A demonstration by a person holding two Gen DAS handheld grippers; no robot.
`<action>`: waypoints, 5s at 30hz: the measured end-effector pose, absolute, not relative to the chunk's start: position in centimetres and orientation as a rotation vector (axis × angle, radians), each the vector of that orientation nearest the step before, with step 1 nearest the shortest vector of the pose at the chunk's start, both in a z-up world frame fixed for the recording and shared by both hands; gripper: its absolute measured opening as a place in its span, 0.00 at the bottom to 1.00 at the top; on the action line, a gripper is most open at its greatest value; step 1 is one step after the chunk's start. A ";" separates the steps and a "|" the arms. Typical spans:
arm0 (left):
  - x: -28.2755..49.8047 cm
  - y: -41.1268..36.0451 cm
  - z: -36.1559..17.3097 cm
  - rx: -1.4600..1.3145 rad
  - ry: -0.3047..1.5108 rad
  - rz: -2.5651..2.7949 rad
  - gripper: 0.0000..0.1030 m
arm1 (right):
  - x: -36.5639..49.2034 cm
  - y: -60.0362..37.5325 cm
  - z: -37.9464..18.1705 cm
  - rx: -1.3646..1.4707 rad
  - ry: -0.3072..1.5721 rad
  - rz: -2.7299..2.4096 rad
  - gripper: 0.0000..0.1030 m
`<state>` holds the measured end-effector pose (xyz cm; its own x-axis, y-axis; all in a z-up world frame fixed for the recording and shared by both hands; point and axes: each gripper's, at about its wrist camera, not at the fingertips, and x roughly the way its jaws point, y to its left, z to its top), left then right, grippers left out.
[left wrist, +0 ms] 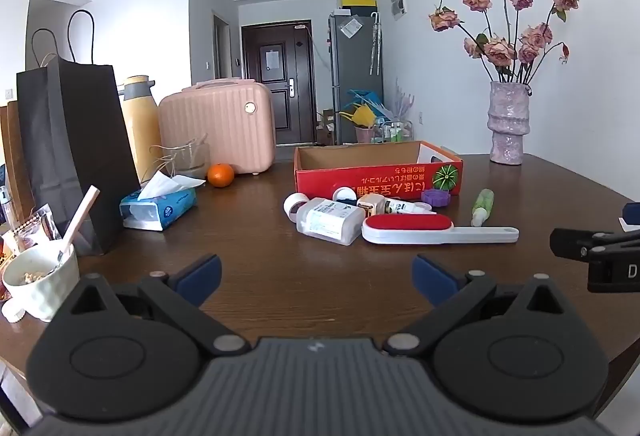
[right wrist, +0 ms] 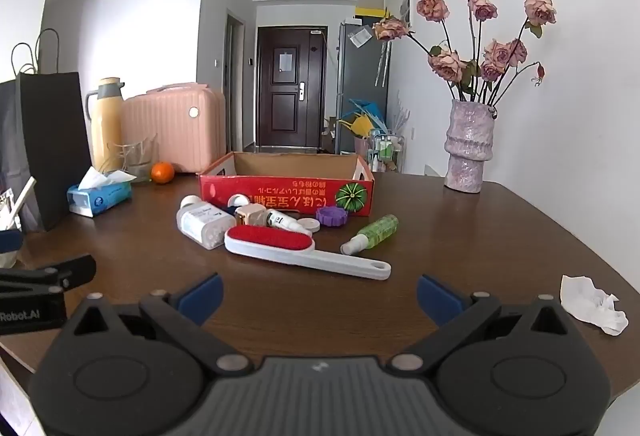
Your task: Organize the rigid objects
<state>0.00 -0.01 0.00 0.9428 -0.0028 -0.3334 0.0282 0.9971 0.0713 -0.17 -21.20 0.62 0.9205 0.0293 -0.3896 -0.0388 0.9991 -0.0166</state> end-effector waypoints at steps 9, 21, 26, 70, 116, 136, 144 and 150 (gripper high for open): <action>-0.1 0.1 0.1 0.066 0.334 -0.016 1.00 | -0.5 -21.2 0.8 -0.023 0.388 0.036 1.00; -0.4 -0.1 -0.1 0.066 0.334 -0.018 1.00 | -0.6 -21.1 0.8 -0.026 0.388 0.034 1.00; -0.4 -0.1 -0.1 0.067 0.336 -0.017 1.00 | -0.6 -21.1 0.8 -0.027 0.388 0.034 1.00; -0.5 -0.4 0.1 0.063 0.332 -0.020 1.00 | -0.9 -20.7 1.5 -0.029 0.377 0.038 1.00; 7.7 1.2 -1.3 0.012 0.432 -0.043 1.00 | 7.7 -20.7 -0.6 -0.092 0.456 0.025 1.00; 16.8 2.5 -1.7 0.039 0.496 0.019 1.00 | 19.9 -19.6 -3.7 -0.174 0.592 0.164 1.00; 19.7 2.4 -2.4 0.044 0.534 0.013 1.00 | 24.6 -18.9 -5.8 -0.207 0.686 0.279 0.99; 21.7 2.8 -3.9 0.020 0.603 0.010 1.00 | 27.1 -19.0 -7.2 -0.175 0.736 0.337 0.93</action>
<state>21.70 2.81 -3.90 0.8239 0.0147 -0.5666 -0.0032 0.9998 0.0213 27.11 -19.00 -7.19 0.6906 0.2386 -0.6827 -0.3603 0.9321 -0.0387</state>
